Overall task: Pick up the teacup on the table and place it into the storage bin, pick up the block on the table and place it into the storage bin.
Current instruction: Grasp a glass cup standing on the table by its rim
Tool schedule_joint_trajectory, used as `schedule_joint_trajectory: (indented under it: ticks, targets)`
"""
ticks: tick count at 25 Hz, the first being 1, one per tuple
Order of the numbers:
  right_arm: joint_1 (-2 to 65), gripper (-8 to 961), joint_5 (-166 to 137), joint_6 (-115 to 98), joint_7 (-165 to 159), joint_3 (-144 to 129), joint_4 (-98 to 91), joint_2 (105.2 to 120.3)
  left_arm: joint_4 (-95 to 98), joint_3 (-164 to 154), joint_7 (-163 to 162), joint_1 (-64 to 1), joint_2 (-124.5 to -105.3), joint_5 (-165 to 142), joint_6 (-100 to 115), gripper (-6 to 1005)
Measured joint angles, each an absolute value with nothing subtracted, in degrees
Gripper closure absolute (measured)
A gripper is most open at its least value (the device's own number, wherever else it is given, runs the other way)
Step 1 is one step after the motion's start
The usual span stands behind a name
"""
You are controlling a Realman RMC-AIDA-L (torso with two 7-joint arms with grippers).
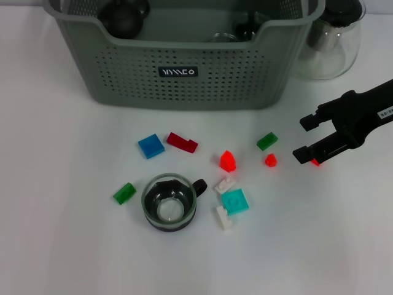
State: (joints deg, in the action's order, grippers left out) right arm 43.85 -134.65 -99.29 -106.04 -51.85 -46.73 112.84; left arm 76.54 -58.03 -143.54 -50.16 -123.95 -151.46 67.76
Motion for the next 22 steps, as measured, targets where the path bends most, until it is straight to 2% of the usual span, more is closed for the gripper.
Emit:
schedule_joint_trajectory:
  ticks: [4,8,22]
  targets:
    - [43.7,26,-134.6,-99.3,-105.9,-51.6,-46.8,112.76,86.8,-56.1,-140.4,-45.1,-123.66,-140.0,76.6,204]
    - [43.7,26,-134.6,-99.3,-105.8,-51.4,-46.8,112.66,93.7,-52.6,-134.1,-41.1,-123.81,-129.8,87.2,205]
    - [43.5,25,-134.6,-98.9,-105.8,-50.5,-46.9,112.59,101.1,-50.3,-120.5,-34.6,-124.48,-119.1,113.3,210]
